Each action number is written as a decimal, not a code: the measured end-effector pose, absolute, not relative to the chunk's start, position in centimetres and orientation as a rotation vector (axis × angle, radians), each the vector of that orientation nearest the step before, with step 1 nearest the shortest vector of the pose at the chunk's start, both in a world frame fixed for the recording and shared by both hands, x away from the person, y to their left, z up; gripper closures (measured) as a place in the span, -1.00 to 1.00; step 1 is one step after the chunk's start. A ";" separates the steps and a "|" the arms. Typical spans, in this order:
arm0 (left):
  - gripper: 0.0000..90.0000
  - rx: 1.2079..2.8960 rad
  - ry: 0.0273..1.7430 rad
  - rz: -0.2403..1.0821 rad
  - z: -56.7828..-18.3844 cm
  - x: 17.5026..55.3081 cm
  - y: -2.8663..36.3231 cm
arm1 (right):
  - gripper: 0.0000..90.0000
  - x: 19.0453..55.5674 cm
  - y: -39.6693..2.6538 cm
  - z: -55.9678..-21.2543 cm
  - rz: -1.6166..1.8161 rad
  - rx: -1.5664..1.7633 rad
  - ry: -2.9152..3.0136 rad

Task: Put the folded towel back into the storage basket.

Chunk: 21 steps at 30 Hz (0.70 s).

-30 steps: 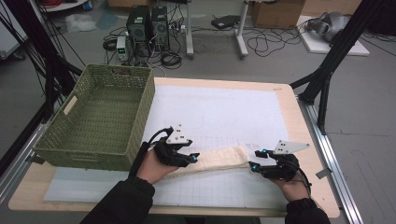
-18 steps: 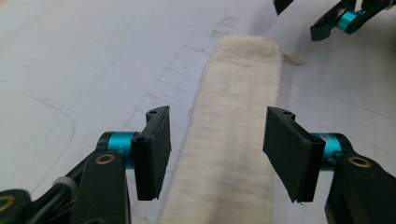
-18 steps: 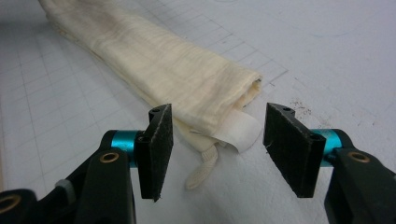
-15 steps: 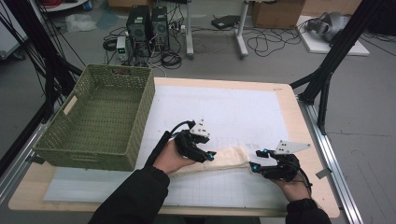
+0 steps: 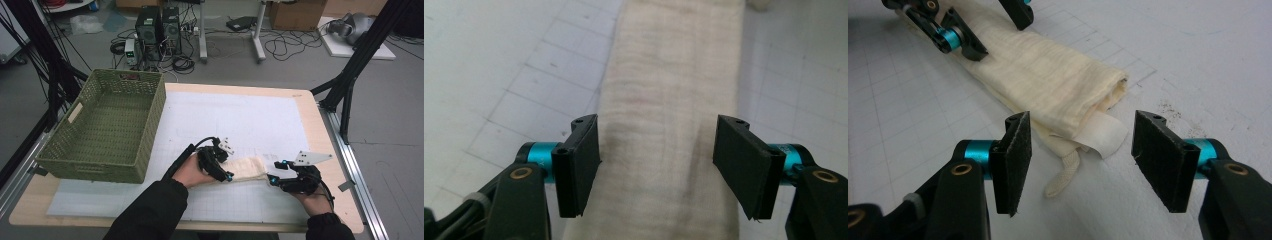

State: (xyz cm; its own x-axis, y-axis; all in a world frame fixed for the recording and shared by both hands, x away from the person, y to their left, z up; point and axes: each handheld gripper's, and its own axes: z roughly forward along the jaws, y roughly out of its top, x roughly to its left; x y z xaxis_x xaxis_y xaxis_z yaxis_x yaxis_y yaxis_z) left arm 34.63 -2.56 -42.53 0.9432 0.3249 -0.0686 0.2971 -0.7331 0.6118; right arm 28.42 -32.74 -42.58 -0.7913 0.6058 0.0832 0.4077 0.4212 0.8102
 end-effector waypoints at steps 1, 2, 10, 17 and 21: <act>-0.23 2.444 0.443 0.048 -42.7 34.6 -2.7 | -0.10 28.4 -32.7 -42.6 1.308 0.891 2.454; -0.24 2.442 0.441 0.046 -42.8 34.6 -2.7 | -0.10 28.4 -32.8 -42.6 1.308 0.889 2.454; -0.26 2.442 0.425 -0.007 -42.8 34.8 -2.4 | -0.11 28.0 -33.0 -42.6 1.312 0.889 2.454; -0.34 2.438 0.418 -0.017 -42.9 34.9 -2.4 | -0.13 27.4 -33.4 -42.4 1.321 0.899 2.439; -0.34 2.450 0.398 0.010 -42.9 34.7 -2.6 | -0.13 27.1 -33.6 -42.4 1.322 0.904 2.436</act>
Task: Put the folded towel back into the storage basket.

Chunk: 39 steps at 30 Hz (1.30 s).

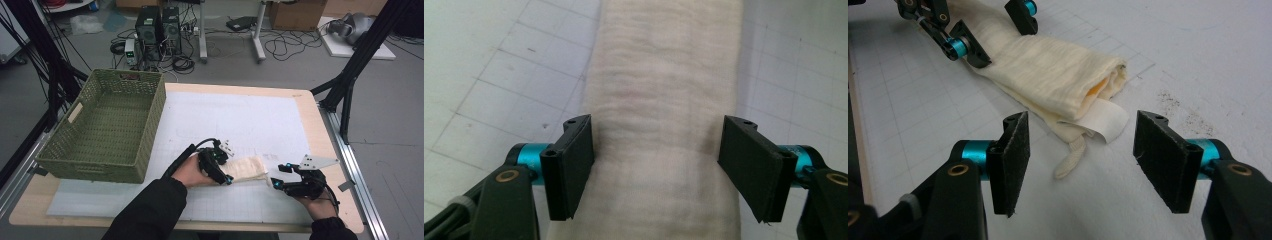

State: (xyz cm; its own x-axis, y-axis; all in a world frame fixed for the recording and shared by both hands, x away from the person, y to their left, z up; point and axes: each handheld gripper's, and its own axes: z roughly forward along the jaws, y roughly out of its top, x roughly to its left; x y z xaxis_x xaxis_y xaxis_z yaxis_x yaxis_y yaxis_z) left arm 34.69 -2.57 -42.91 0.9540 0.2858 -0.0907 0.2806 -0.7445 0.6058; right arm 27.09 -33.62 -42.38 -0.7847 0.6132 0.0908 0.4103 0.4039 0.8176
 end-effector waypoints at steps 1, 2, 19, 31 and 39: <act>-0.34 2.451 0.397 0.011 -42.9 34.7 -2.6 | -0.13 27.0 -33.6 -42.4 1.321 0.908 2.435; -0.34 2.453 0.397 0.006 -42.9 34.7 -2.5 | -0.13 27.0 -33.7 -42.4 1.321 0.909 2.435; -0.35 2.454 0.391 0.085 -42.6 34.4 -2.5 | -0.14 27.0 -33.7 -42.4 1.328 0.907 2.431; -0.37 2.467 0.386 0.073 -42.8 34.4 -2.7 | -0.15 27.0 -33.7 -42.4 1.334 0.909 2.431; -0.46 2.480 0.372 0.062 -43.0 34.1 -2.8 | -0.16 27.0 -33.7 -42.3 1.349 0.912 2.427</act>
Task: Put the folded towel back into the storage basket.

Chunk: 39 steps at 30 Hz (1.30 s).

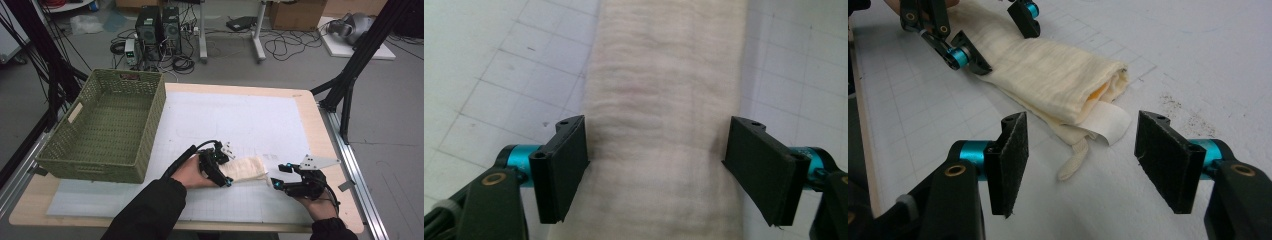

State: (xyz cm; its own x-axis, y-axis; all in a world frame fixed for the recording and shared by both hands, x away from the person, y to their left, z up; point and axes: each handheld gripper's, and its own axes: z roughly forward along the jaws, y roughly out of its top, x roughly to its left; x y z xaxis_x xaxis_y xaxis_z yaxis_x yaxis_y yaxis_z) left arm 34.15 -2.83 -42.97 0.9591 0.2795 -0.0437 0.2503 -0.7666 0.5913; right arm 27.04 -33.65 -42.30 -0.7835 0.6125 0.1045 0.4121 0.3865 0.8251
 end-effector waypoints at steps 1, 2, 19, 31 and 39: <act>-0.48 2.480 0.371 0.063 -43.0 34.1 -2.9 | -0.16 27.0 -33.7 -42.3 1.350 0.914 2.429; -0.49 2.480 0.373 0.063 -43.0 34.1 -2.9 | -0.17 27.0 -33.7 -42.3 1.352 0.914 2.423; -0.42 2.500 0.363 0.125 -43.0 33.9 -3.1 | -0.17 27.0 -33.7 -42.2 1.349 0.907 2.421; -0.30 2.510 0.383 0.155 -42.9 33.7 -3.3 | -0.17 27.0 -33.5 -42.1 1.348 0.905 2.423; 0.04 2.507 0.420 0.177 -42.6 34.1 -3.2 | -0.17 27.0 -33.7 -42.1 1.348 0.910 2.415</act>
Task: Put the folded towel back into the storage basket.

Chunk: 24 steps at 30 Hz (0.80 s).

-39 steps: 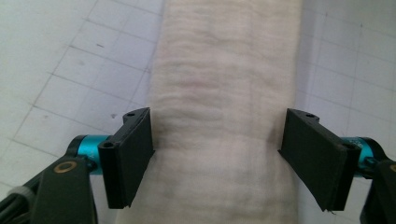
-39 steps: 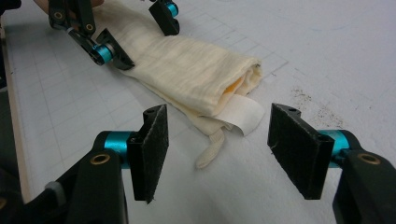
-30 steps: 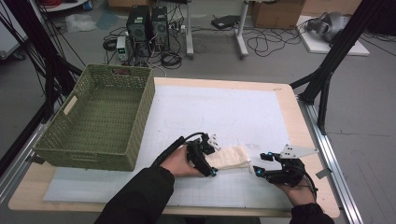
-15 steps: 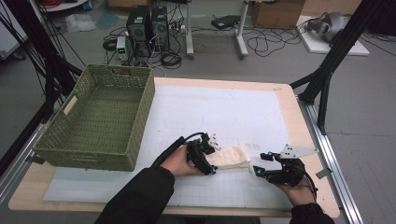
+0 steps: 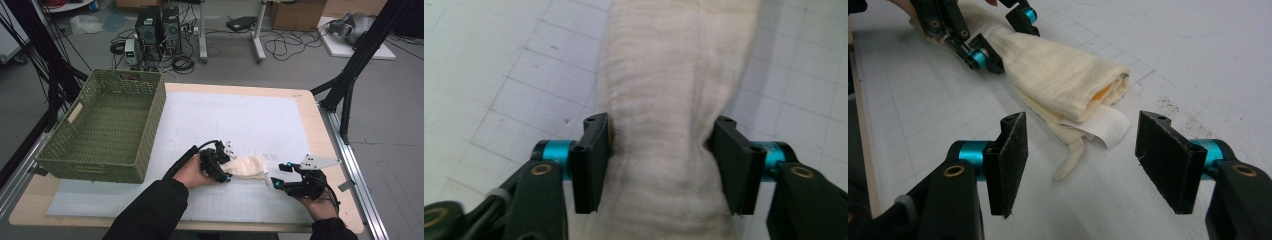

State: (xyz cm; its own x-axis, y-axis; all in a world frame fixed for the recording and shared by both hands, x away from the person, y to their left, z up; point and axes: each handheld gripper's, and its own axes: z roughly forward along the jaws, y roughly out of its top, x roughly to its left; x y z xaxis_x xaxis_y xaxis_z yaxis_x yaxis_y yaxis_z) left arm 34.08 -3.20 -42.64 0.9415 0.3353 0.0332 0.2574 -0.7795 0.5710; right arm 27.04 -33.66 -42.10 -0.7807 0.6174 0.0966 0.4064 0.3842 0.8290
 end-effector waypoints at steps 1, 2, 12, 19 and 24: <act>0.07 2.512 0.422 0.179 -42.6 34.1 -3.2 | -0.17 27.1 -33.7 -42.1 1.350 0.910 2.414; 0.10 2.510 0.429 0.178 -42.6 34.2 -3.2 | -0.17 27.1 -33.7 -42.1 1.350 0.908 2.414; 0.66 2.510 0.479 0.223 -42.4 34.7 -3.0 | -0.17 27.1 -33.8 -42.1 1.354 0.912 2.407; 0.76 2.506 0.513 0.218 -42.2 34.9 -2.9 | -0.20 27.2 -33.8 -42.2 1.352 0.919 2.409; 0.77 2.489 0.560 0.201 -41.9 35.0 -2.3 | -0.34 27.3 -33.9 -42.4 1.360 0.943 2.396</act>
State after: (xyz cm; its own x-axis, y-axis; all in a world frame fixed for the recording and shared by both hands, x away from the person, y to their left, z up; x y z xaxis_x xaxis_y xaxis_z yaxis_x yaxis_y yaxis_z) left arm 35.01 -2.32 -41.93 0.9009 0.4335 0.0199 0.3472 -0.7475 0.5663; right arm 27.26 -33.87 -42.43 -0.7667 0.6323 0.1110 0.4196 0.3627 0.8321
